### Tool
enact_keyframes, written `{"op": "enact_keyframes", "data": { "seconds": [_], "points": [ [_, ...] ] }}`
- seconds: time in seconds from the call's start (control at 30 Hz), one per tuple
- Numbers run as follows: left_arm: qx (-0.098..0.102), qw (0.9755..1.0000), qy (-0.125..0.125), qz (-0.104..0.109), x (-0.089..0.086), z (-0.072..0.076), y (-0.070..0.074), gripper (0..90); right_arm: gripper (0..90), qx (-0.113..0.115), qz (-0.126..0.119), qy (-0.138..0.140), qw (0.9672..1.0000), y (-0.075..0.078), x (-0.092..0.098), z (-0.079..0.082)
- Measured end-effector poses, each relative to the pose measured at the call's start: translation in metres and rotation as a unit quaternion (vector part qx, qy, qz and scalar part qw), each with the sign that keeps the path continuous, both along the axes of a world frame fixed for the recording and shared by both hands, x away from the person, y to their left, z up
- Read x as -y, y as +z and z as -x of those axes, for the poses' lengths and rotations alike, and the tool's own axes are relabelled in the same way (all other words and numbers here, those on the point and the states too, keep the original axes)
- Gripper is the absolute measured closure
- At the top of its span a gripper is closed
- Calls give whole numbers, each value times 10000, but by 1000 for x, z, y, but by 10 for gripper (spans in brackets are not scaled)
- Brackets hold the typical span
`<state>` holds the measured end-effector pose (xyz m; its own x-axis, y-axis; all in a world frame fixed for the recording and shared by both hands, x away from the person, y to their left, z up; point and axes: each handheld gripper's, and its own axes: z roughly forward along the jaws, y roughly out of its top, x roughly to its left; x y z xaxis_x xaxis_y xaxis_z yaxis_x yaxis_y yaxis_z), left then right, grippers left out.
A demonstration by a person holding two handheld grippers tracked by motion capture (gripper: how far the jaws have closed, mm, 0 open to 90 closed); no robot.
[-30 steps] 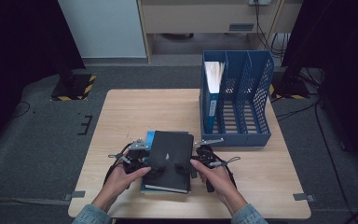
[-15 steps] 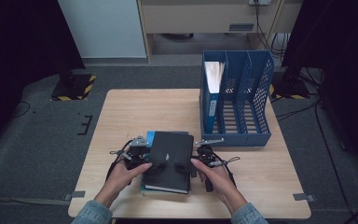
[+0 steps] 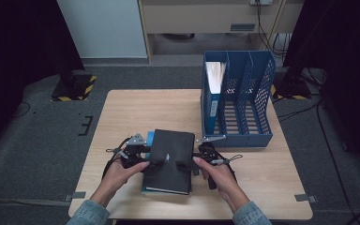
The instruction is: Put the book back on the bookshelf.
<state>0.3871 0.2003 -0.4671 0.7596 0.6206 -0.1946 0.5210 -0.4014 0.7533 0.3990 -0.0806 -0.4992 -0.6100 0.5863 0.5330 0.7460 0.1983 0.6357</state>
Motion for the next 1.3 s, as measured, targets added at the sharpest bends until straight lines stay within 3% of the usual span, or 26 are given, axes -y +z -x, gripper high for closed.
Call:
{"op": "enact_keyframes", "data": {
  "seconds": [0.23,0.5,0.73,1.1,1.3],
  "points": [
    [53,9999,-144,-41,-9,0,13,339,127,204,131,69,9997,16,1,3],
    [125,9995,-237,-179,-13,1,24,391,167,352,264,104,9990,30,0,4],
    [113,9998,-168,-56,-19,0,30,457,193,518,394,105,9978,41,-2,4],
    [284,9994,-79,-167,-22,-3,47,532,261,841,601,117,9946,67,-5,0],
    [282,9995,-8,-165,-25,-4,51,558,268,967,767,180,9922,76,-9,-2]
  ]
}}
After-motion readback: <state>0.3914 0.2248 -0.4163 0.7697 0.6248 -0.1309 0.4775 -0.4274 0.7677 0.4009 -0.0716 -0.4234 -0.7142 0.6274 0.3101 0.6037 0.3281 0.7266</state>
